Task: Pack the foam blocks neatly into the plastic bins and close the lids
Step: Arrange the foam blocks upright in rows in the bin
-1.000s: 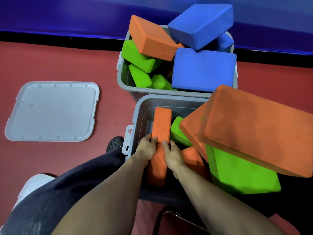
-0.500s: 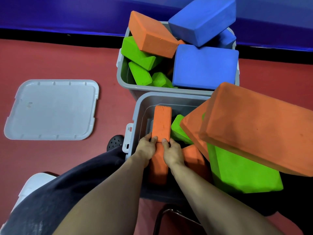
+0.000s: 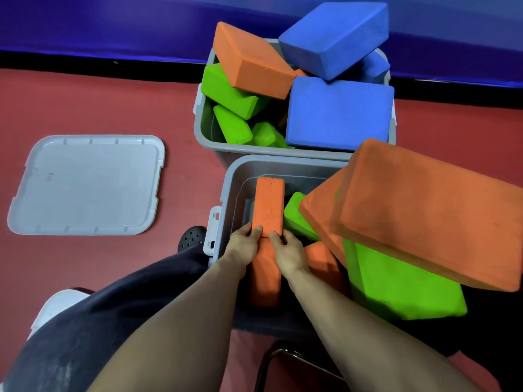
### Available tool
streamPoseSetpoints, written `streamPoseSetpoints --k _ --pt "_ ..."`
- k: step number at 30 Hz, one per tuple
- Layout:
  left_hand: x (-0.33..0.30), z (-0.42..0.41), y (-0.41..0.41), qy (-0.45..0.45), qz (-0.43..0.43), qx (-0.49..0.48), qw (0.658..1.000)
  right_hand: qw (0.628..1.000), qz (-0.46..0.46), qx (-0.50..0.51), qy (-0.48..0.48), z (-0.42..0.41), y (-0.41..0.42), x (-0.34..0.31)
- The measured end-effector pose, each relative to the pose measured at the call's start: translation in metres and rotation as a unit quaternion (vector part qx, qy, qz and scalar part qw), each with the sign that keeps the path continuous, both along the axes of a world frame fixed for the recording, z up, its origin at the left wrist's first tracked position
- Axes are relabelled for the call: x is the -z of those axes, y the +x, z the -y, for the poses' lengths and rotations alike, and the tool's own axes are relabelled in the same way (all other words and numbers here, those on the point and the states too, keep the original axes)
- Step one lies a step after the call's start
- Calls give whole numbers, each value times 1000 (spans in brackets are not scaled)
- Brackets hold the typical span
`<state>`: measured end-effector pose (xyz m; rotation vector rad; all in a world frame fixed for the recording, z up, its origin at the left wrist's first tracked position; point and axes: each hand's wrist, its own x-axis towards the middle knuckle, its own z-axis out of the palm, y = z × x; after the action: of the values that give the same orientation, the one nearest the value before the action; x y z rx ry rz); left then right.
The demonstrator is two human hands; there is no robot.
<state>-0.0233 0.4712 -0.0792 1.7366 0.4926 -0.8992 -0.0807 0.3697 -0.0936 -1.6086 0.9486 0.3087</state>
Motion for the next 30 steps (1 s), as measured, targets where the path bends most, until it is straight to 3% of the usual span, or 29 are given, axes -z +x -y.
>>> streamPoseSetpoints --k 6,12,15,20,24,26,28,30 --pt "-57 12 5 21 106 16 994 996 69 -41 -37 10 -17 -47" --pt "-148 46 13 -31 241 108 964 970 191 -105 -108 34 -35 -114" --pt "-185 54 3 -77 233 129 961 959 235 -123 -94 45 -55 -150" --pt "-203 53 -27 -60 217 158 961 945 263 -161 -107 73 -84 -199" --pt "-196 58 -47 -90 150 103 979 894 282 -226 -267 116 -101 -226" --pt "-192 63 -55 -88 123 109 982 863 254 -252 -357 144 -106 -234" --pt "-188 66 -59 -87 92 110 986 833 169 -279 -447 167 -109 -235" --pt "-185 71 -60 -82 69 114 988 842 74 -265 -464 187 -112 -231"
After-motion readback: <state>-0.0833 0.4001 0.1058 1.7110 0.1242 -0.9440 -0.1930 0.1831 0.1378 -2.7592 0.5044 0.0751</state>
